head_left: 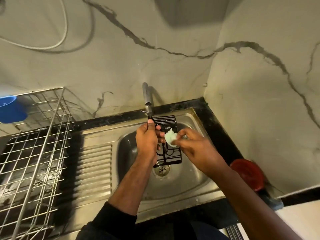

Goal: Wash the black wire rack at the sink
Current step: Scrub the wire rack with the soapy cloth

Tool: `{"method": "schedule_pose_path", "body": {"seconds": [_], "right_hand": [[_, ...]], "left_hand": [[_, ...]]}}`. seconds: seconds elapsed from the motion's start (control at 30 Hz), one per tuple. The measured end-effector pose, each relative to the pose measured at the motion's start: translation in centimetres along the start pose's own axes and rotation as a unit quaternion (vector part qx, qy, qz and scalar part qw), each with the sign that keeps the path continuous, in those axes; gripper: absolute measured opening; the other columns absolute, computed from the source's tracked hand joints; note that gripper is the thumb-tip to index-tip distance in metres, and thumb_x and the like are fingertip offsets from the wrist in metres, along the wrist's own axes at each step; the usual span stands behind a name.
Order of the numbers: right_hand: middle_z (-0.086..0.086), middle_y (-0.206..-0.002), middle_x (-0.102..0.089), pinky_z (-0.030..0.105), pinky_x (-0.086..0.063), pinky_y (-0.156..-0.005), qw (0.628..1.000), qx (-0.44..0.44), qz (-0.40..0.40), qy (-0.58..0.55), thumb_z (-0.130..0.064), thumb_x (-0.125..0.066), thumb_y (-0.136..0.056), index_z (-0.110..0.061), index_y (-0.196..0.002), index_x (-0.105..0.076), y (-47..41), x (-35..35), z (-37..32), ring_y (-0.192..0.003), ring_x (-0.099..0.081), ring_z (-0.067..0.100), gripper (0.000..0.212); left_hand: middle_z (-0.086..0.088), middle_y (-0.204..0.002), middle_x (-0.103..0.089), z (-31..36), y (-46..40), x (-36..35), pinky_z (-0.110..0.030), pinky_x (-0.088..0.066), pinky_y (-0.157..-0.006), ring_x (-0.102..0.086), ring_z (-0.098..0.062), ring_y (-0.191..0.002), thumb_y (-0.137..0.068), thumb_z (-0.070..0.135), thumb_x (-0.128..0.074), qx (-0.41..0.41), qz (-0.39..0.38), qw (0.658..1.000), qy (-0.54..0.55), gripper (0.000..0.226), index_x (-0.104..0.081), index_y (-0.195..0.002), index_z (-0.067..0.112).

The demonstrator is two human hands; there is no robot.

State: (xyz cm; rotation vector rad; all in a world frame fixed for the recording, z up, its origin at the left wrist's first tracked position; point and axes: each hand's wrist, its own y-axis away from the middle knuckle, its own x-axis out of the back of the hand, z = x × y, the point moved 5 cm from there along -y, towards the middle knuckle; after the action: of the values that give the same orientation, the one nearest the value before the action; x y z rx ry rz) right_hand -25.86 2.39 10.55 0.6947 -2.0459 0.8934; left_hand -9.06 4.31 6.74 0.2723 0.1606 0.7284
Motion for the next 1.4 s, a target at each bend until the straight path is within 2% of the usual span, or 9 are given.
{"method": "schedule_pose_path", "body": {"seconds": [0.1,0.3,0.47,0.63,0.8,0.87,0.97,1.2,1.4], "right_hand": [[-0.010,-0.116,-0.056,0.008,-0.043,-0.087,0.998,0.030,-0.043,-0.038,-0.009,-0.069,-0.089,-0.024,-0.113,-0.073,-0.1,-0.3,0.5,-0.105,-0.055,0.002,0.029],[-0.010,-0.113,-0.056,0.030,-0.056,-0.087,0.991,-0.048,0.034,-0.117,-0.011,-0.067,-0.092,-0.025,-0.118,-0.071,-2.3,0.6,2.5,-0.103,-0.061,0.006,0.029],[-0.007,-0.118,-0.059,0.003,-0.045,-0.085,0.974,-0.064,0.126,-0.177,-0.008,-0.064,-0.094,-0.020,-0.132,-0.064,-5.4,1.4,-0.8,-0.108,-0.056,-0.006,0.039],[-0.007,-0.116,-0.061,0.003,-0.044,-0.088,0.975,-0.030,0.110,-0.189,-0.003,-0.062,-0.094,-0.014,-0.125,-0.067,-6.1,0.3,-1.9,-0.108,-0.057,-0.007,0.034],[0.001,-0.115,-0.068,0.012,-0.049,-0.093,0.964,-0.155,0.175,-0.122,0.007,-0.066,-0.088,-0.008,-0.117,-0.071,-5.4,-0.1,3.9,-0.102,-0.065,0.004,0.033],[0.006,-0.115,-0.071,0.002,-0.041,-0.091,0.960,-0.179,0.186,-0.105,0.007,-0.066,-0.087,-0.007,-0.116,-0.072,-5.5,0.2,4.7,-0.105,-0.068,0.018,0.033],[0.001,-0.120,-0.067,-0.003,-0.041,-0.084,0.967,-0.139,0.165,-0.133,0.003,-0.064,-0.091,-0.010,-0.121,-0.069,-5.9,0.7,2.2,-0.102,-0.065,0.005,0.033],[0.002,-0.129,-0.062,0.028,-0.051,-0.095,0.990,0.128,0.052,-0.036,0.006,-0.069,-0.081,-0.017,-0.124,-0.067,-4.2,-0.4,-5.3,-0.117,-0.056,0.020,0.050],[0.001,-0.123,-0.064,0.040,-0.055,-0.094,0.996,-0.007,0.093,0.012,0.002,-0.065,-0.085,-0.019,-0.118,-0.069,-4.9,1.0,1.8,-0.113,-0.057,0.016,0.039]], "left_hand": [[-0.008,-0.066,-0.065,0.4,-0.4,1.8,-0.020,-0.030,-0.033,-0.059,-0.017,-0.047,-0.108,0.040,-0.044,-0.006,0.027,0.999,0.030,0.038,-0.063,-0.096,0.009],[-0.002,-0.059,-0.062,1.5,-0.1,4.9,-0.019,-0.028,-0.033,-0.059,-0.022,-0.051,-0.104,0.047,-0.047,0.015,0.041,0.995,0.087,0.039,-0.064,-0.090,0.015],[0.002,-0.052,-0.058,1.8,0.8,6.3,-0.019,-0.027,-0.036,-0.052,-0.016,-0.045,-0.099,0.056,-0.053,0.031,0.038,0.994,0.093,0.047,-0.061,-0.069,0.021],[0.004,-0.048,-0.055,2.2,1.4,6.9,-0.017,-0.025,-0.032,-0.049,-0.009,-0.039,-0.097,0.058,-0.054,0.009,0.017,0.993,0.118,0.049,-0.059,-0.061,0.024],[0.006,-0.050,-0.055,2.2,1.3,8.1,-0.015,-0.026,-0.029,-0.050,-0.007,-0.038,-0.094,0.059,-0.056,-0.026,-0.008,0.989,0.143,0.049,-0.061,-0.060,0.025],[0.006,-0.051,-0.054,2.0,1.3,8.3,-0.016,-0.026,-0.029,-0.050,-0.006,-0.039,-0.093,0.058,-0.057,-0.026,-0.014,0.987,0.158,0.047,-0.061,-0.061,0.025],[0.007,-0.053,-0.052,1.7,1.1,8.2,-0.017,-0.027,-0.029,-0.049,-0.007,-0.042,-0.089,0.061,-0.060,-0.015,-0.020,0.983,0.183,0.046,-0.061,-0.060,0.025],[0.009,-0.052,-0.044,1.6,0.1,8.0,-0.015,-0.023,-0.026,-0.044,-0.005,-0.037,-0.098,0.057,-0.051,0.026,-0.004,0.969,0.245,0.052,-0.055,-0.057,0.025],[0.011,-0.050,-0.044,1.8,0.3,8.7,-0.014,-0.023,-0.025,-0.045,-0.002,-0.038,-0.101,0.053,-0.049,0.053,-0.008,0.945,0.323,0.049,-0.050,-0.059,0.025]]}}
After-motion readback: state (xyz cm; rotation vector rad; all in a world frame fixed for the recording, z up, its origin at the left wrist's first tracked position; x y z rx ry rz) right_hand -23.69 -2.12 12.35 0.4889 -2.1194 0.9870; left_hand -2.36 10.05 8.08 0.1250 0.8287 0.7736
